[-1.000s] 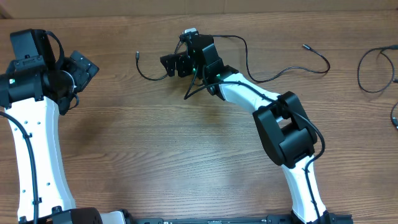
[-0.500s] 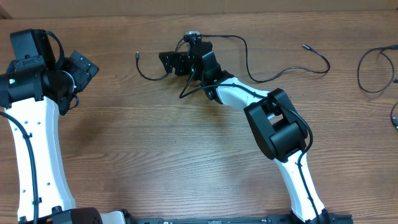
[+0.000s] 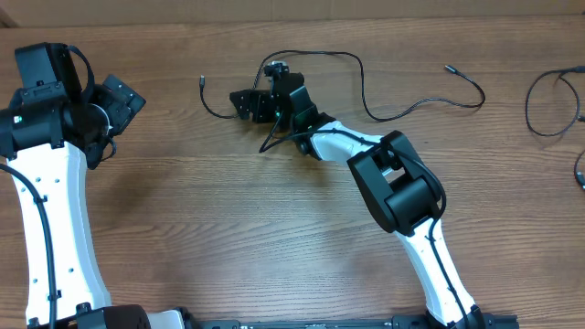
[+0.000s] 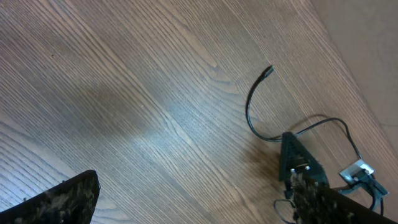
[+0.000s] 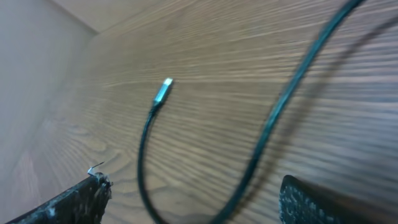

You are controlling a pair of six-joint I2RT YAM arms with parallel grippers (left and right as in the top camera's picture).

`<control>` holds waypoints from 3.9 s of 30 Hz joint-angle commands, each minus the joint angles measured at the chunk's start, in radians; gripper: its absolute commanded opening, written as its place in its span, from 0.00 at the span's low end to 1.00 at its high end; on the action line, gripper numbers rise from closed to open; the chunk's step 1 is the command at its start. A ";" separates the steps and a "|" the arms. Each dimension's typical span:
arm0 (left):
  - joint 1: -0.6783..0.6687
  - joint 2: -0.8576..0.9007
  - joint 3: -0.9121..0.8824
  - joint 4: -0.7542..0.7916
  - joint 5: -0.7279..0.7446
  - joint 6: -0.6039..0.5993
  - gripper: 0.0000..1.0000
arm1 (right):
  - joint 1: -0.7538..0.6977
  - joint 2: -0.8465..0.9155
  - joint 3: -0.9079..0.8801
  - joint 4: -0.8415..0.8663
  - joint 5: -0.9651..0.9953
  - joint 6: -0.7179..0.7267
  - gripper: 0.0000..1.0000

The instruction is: Untangle cables

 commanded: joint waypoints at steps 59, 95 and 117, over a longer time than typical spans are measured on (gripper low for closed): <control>0.002 -0.011 0.011 0.000 -0.010 0.023 0.99 | -0.738 -0.482 0.015 -0.657 -0.012 -0.226 0.04; 0.002 -0.011 0.011 0.000 -0.010 0.023 1.00 | -0.797 -0.718 0.014 -0.970 0.073 -0.458 1.00; 0.002 -0.011 0.011 0.000 -0.010 0.023 0.99 | -0.816 -1.114 0.011 -1.338 0.071 -0.455 1.00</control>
